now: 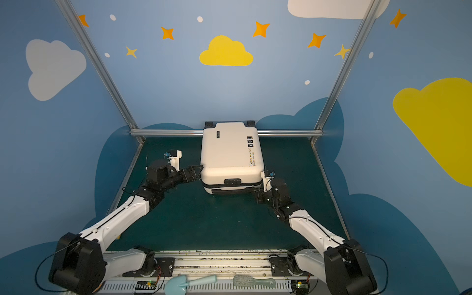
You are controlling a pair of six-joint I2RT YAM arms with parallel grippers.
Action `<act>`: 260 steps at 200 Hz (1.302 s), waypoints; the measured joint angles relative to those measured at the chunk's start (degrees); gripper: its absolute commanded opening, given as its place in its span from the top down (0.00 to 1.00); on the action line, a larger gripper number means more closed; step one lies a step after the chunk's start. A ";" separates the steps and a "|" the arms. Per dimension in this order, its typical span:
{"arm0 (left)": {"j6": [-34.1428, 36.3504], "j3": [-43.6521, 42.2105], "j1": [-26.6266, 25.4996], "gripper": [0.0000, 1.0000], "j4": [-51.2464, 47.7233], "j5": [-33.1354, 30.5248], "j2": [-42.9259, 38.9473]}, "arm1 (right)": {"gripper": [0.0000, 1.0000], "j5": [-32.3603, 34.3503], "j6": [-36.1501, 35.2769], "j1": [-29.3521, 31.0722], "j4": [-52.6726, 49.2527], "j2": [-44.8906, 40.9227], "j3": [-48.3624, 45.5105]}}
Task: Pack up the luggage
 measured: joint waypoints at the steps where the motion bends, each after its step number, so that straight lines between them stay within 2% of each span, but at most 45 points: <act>1: 0.00 0.00 0.00 0.00 0.02 0.04 0.04 | 0.73 0.04 0.00 0.02 0.02 -0.09 0.00; 84: -0.87 0.00 0.33 0.00 -0.09 1.36 1.33 | 0.74 0.94 0.00 0.28 2.19 3.08 -0.17; 189: -0.94 0.35 0.50 0.00 -0.11 2.23 2.89 | 0.83 2.12 0.44 1.68 6.80 7.34 -0.17; 260: -1.05 1.31 0.63 0.00 -0.07 3.15 3.85 | 0.81 3.85 1.33 2.08 10.27 9.01 -0.55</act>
